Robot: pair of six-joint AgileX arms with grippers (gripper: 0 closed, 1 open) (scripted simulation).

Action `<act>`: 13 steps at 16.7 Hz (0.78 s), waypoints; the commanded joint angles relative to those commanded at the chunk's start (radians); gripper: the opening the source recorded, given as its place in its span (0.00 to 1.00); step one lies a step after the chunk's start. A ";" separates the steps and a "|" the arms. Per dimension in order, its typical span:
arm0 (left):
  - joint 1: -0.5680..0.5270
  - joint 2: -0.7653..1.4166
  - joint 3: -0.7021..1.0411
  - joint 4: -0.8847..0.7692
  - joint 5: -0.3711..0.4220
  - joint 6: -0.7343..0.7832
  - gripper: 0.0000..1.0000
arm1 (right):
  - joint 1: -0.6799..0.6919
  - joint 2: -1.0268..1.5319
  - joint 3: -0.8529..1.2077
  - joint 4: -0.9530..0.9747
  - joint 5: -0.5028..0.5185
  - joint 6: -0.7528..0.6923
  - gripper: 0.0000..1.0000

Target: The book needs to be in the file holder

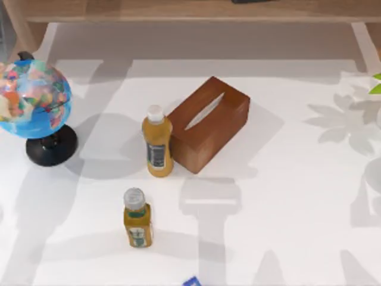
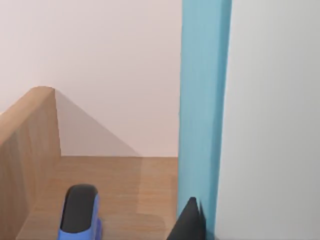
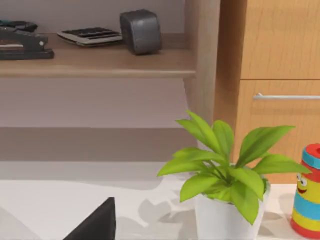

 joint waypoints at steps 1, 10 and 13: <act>0.005 -0.007 0.000 0.008 0.003 0.004 0.00 | 0.000 0.000 0.000 0.000 0.000 0.000 1.00; 0.392 -0.164 -0.187 0.264 0.093 0.303 0.00 | 0.000 0.000 0.000 0.000 0.000 0.000 1.00; 0.588 -0.171 -0.356 0.352 0.151 0.497 0.00 | 0.000 0.000 0.000 0.000 0.000 0.000 1.00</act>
